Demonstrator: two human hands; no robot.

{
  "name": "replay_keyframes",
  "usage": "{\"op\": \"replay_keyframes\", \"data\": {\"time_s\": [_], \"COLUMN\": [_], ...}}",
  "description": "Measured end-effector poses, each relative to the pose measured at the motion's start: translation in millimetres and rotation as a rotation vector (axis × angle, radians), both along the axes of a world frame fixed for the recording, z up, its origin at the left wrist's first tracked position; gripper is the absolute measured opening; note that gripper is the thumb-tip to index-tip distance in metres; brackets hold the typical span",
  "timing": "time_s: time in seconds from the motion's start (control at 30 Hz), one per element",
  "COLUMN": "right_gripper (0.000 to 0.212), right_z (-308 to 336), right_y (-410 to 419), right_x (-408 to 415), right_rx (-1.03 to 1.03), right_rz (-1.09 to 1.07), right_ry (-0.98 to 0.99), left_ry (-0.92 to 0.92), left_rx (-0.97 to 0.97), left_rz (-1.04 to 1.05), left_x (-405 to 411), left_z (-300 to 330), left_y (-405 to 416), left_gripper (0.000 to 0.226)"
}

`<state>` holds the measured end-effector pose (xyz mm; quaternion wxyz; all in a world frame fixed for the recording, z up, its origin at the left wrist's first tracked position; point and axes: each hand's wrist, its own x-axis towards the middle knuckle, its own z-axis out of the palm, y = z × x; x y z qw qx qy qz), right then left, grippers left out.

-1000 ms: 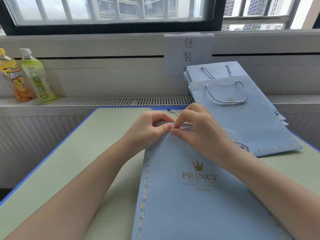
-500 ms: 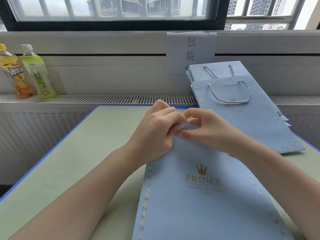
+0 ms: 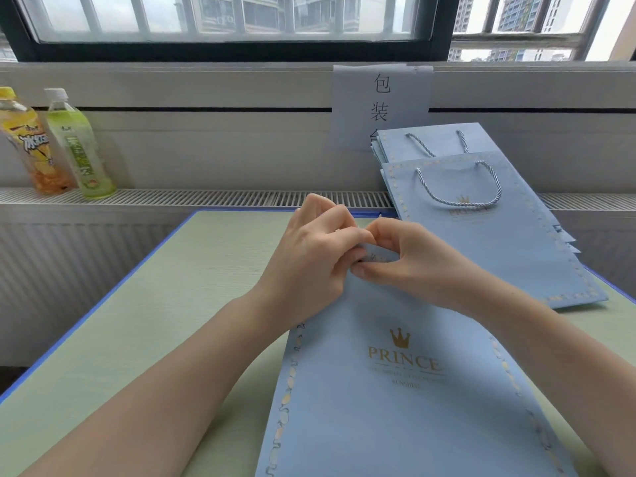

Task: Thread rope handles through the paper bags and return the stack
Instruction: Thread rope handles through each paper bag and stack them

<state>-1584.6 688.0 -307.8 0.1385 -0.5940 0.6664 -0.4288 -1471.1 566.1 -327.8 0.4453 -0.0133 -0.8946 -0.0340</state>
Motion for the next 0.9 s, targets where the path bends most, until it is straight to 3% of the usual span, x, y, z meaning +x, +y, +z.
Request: {"op": "replay_keyframes", "data": {"time_s": [0.2,0.43,0.63,0.73,0.83,0.9], "right_gripper": [0.026,0.041,0.025,0.007,0.011,0.016], "right_z": [0,2,5,-1,-9,-12], "right_y": [2,3,6,1,-5,-6], "right_x": [1,-1,-7,-3,3,3], "right_rx": [0.081,0.212,0.209,0.122,0.051,0.014], "right_rz": [-0.044,-0.004,-0.001,-0.025,-0.062,-0.087], "right_ry": [0.073,-0.052,-0.103,-0.109,-0.042,-0.038], "left_ry": [-0.032,-0.041,-0.067,-0.134,-0.246,-0.343], "left_rx": [0.001,-0.013,0.018,0.146,0.383,0.432], "left_rz": [-0.010,-0.027,0.015,0.033,0.043,0.068], "left_x": [1,0,0,2,6,7], "left_z": [-1,0,-1,0,6,11], "left_y": [3,4,1,2,3,0], "left_gripper": [0.022,0.023,0.023,0.017,0.011,0.003]}}
